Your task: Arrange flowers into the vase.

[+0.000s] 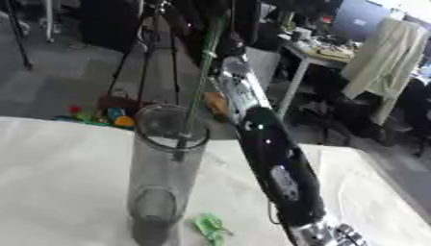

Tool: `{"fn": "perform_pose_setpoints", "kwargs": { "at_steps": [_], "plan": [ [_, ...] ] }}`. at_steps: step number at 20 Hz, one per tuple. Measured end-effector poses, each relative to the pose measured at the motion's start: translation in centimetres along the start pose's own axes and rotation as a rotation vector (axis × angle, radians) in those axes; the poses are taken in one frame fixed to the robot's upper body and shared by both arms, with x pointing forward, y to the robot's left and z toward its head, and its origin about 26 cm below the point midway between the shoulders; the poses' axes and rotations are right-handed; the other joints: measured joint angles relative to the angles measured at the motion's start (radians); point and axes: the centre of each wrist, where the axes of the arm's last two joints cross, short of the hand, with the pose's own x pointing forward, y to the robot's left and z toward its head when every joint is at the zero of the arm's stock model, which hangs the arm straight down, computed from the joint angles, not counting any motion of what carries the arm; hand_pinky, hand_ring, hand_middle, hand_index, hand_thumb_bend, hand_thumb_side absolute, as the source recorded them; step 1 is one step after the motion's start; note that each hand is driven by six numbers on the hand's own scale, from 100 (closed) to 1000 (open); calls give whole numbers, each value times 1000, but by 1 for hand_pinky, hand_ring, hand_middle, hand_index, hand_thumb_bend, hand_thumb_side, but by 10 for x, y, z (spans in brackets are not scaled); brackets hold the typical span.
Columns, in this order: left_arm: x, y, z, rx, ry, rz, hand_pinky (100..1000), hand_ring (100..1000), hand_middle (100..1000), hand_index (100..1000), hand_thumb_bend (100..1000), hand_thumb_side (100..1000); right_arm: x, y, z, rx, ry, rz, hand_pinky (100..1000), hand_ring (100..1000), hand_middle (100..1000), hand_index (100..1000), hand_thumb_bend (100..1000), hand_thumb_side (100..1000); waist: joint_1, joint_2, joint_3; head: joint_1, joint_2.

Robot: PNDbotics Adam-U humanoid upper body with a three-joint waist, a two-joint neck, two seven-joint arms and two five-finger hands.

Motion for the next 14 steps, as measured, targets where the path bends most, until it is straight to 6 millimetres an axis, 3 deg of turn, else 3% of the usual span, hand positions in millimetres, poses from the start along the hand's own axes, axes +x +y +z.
{"fn": "perform_pose_setpoints", "kwargs": {
  "at_steps": [1, 5, 14],
  "plan": [
    [0, 0, 0, 0, 0, 0, 815, 846, 843, 905, 100, 941, 0, -1, 0, 4, 3, 10, 374, 363, 100, 110, 100, 659, -1, 0, 0, 0, 0],
    [0, 0, -1, -2, -2, 0, 816, 846, 843, 905, 100, 942, -1, -4, 2, 19, 5, 44, 434, 445, 100, 107, 100, 647, -3, 2, 0, 0, 0],
    [0, 0, -2, -3, -3, 1, 817, 845, 843, 905, 100, 944, -5, -11, 9, 44, 5, 94, 523, 524, 157, 113, 100, 654, -5, 5, 0, 3, 0]
  ]
}}
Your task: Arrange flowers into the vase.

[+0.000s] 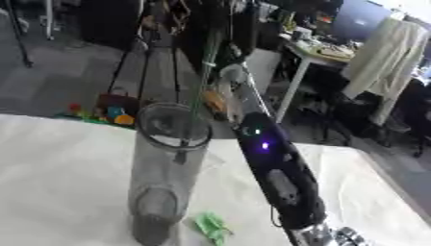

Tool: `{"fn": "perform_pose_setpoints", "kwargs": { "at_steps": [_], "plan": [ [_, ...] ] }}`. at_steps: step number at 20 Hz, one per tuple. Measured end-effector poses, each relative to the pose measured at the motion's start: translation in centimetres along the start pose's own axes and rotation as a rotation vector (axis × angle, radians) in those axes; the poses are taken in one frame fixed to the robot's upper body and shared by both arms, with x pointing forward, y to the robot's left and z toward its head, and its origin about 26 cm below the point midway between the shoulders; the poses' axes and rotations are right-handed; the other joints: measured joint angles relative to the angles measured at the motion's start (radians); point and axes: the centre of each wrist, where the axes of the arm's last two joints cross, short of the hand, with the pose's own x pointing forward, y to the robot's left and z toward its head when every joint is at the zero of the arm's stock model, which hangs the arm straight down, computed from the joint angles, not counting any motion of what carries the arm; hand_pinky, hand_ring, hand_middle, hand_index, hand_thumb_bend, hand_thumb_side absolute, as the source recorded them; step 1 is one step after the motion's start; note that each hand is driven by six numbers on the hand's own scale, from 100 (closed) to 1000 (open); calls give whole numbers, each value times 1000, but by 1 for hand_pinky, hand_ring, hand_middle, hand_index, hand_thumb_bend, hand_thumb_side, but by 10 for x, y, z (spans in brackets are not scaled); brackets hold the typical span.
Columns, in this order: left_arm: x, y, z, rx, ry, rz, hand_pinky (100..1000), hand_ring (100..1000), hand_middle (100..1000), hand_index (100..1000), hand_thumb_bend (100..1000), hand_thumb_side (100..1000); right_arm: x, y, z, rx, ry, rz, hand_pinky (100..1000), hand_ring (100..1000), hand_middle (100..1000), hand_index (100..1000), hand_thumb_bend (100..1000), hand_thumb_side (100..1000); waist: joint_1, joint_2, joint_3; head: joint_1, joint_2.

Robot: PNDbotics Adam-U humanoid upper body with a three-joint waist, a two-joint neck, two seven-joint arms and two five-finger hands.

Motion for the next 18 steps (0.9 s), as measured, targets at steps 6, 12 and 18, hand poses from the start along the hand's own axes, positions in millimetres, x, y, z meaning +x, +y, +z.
{"fn": "perform_pose_setpoints", "kwargs": {
  "at_steps": [6, 12, 18],
  "plan": [
    [0, 0, 0, 1, 0, 2, 818, 845, 843, 905, 100, 945, -1, -3, 2, 17, 0, 28, 543, 546, 187, 148, 100, 654, -2, 0, 0, 0, 0],
    [0, 0, 0, 1, -1, 4, 818, 845, 843, 905, 100, 946, -4, -2, 4, 42, -10, 53, 544, 553, 194, 185, 100, 650, -6, 0, 0, 2, 0],
    [0, 0, -1, 2, 1, 5, 818, 845, 843, 905, 100, 949, -8, 5, 3, 84, -45, 92, 568, 569, 212, 250, 100, 668, -12, 0, -3, 5, 0]
  ]
}}
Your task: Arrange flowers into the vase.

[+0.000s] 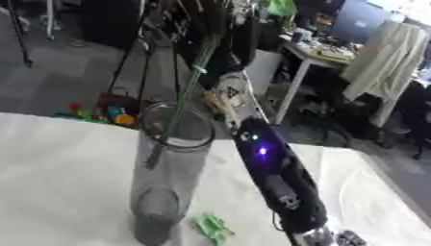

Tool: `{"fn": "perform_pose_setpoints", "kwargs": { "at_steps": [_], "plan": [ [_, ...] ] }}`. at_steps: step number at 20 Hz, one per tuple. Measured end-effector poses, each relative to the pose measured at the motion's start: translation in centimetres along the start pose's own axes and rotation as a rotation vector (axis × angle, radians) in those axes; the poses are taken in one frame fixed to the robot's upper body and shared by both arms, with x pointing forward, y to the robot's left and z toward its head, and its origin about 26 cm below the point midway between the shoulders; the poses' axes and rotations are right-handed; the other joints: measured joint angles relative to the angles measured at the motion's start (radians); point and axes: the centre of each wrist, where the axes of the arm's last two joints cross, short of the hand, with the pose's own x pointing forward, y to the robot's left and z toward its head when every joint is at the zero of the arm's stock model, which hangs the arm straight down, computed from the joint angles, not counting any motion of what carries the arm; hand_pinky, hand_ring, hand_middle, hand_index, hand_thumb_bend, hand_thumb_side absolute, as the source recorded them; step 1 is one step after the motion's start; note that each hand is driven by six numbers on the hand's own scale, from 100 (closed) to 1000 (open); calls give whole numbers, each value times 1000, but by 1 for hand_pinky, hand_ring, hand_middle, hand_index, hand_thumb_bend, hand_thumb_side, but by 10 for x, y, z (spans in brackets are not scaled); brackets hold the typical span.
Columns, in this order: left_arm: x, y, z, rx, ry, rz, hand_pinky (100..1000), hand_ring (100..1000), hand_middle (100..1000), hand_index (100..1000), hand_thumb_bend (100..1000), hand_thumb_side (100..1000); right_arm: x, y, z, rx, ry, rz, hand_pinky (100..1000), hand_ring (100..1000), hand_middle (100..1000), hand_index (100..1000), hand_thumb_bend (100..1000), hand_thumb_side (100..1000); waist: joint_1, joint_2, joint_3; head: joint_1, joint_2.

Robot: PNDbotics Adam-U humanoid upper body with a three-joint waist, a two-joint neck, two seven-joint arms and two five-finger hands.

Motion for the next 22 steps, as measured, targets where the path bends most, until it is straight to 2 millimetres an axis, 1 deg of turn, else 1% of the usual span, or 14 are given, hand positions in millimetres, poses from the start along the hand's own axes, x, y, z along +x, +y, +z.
{"fn": "perform_pose_setpoints", "kwargs": {
  "at_steps": [2, 4, 7, 8, 10, 11, 15, 16, 17, 22],
  "plan": [
    [0, 0, 0, 1, 1, 1, 818, 845, 842, 905, 100, 950, -2, 2, 1, 15, -7, 21, 572, 573, 219, 265, 100, 661, -1, 0, -4, 1, 0],
    [0, 0, -1, 0, -2, 1, 818, 845, 842, 905, 100, 955, -2, 4, 2, 32, -17, 49, 569, 572, 220, 255, 100, 656, -5, 0, -7, 2, 0],
    [0, 0, -2, 0, 1, 2, 818, 845, 842, 905, 100, 957, -2, 6, 3, 57, -37, 91, 563, 569, 218, 248, 100, 669, -6, -1, -10, 4, 0],
    [0, 0, -2, 1, 2, 2, 818, 845, 843, 905, 100, 960, -3, 7, 4, 65, -41, 104, 560, 568, 216, 233, 100, 700, -7, -1, -11, 5, 0],
    [0, 0, -2, 3, 4, 4, 818, 845, 843, 905, 100, 961, -4, 7, 6, 80, -56, 132, 559, 568, 214, 239, 100, 698, -9, -1, -12, 7, 0],
    [0, 0, -2, 3, 5, 5, 818, 845, 843, 905, 100, 965, -4, 8, 6, 88, -64, 144, 560, 569, 214, 248, 100, 671, -11, -2, -13, 8, 0],
    [0, 0, -2, 3, 8, 7, 819, 846, 843, 905, 100, 963, -6, 8, 10, 124, -77, 197, 567, 575, 214, 259, 100, 722, -13, -3, -16, 10, 0],
    [0, 0, -2, 3, 9, 7, 818, 845, 843, 905, 100, 964, -5, 8, 10, 138, -73, 215, 579, 580, 212, 264, 100, 762, -15, -3, -18, 10, 0],
    [0, 0, -2, 3, 11, 7, 818, 846, 843, 905, 100, 965, -4, 8, 10, 153, -67, 231, 584, 582, 212, 266, 100, 779, -18, -3, -20, 10, 0],
    [0, 0, -2, 4, 15, 7, 818, 846, 843, 905, 100, 966, 3, 9, 8, 238, -7, 315, 609, 600, 224, 283, 100, 800, -19, -9, -22, 11, 0]
  ]
}}
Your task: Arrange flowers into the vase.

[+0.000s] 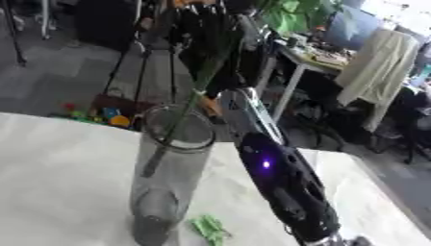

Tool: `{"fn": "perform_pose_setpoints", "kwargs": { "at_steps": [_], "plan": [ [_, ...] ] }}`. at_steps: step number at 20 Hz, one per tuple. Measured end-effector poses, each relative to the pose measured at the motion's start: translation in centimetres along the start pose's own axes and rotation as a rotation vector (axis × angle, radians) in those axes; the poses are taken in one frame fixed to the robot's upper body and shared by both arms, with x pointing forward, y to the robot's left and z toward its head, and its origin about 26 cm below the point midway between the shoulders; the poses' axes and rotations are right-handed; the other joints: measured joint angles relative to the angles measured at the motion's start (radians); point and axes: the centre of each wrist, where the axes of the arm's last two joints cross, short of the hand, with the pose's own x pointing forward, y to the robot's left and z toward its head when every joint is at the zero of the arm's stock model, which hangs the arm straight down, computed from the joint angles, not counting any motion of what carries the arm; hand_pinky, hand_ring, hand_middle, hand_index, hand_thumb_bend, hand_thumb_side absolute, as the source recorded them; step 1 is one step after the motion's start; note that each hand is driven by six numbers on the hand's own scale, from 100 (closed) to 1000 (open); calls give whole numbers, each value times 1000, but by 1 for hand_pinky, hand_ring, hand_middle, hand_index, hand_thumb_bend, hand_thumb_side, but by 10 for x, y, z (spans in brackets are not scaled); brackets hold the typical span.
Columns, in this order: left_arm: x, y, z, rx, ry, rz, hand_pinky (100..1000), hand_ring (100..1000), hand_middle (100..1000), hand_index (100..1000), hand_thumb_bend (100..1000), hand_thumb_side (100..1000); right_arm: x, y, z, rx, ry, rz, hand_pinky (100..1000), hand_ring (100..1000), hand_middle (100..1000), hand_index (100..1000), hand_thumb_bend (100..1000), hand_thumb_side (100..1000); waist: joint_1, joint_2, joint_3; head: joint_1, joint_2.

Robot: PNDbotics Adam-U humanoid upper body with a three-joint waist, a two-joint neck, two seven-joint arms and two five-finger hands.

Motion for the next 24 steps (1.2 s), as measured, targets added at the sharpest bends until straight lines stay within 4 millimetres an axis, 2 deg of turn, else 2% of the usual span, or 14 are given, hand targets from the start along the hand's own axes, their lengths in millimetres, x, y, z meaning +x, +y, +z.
{"fn": "perform_pose_setpoints", "kwargs": {
  "at_steps": [7, 11, 15, 24],
  "plan": [
    [0, 0, 0, -1, 3, 1, 818, 846, 843, 905, 100, 966, 3, -2, 0, 68, 81, 24, 642, 628, 228, 303, 100, 850, 0, -3, -4, 2, 0],
    [0, 0, 0, 1, 5, 5, 818, 846, 843, 905, 100, 967, 5, -3, 0, 93, 120, 35, 692, 678, 266, 357, 100, 873, 0, -4, -5, 2, 0],
    [0, 0, 0, 3, 7, 7, 822, 846, 843, 905, 100, 968, 5, -4, 4, 113, 151, 53, 789, 741, 307, 416, 100, 897, 0, -4, -7, 2, 0],
    [0, 0, 0, 1, 8, 7, 822, 846, 842, 905, 100, 969, 2, -3, 10, 145, 158, 71, 867, 791, 373, 526, 100, 932, 0, -4, -12, 7, -7]
  ]
}}
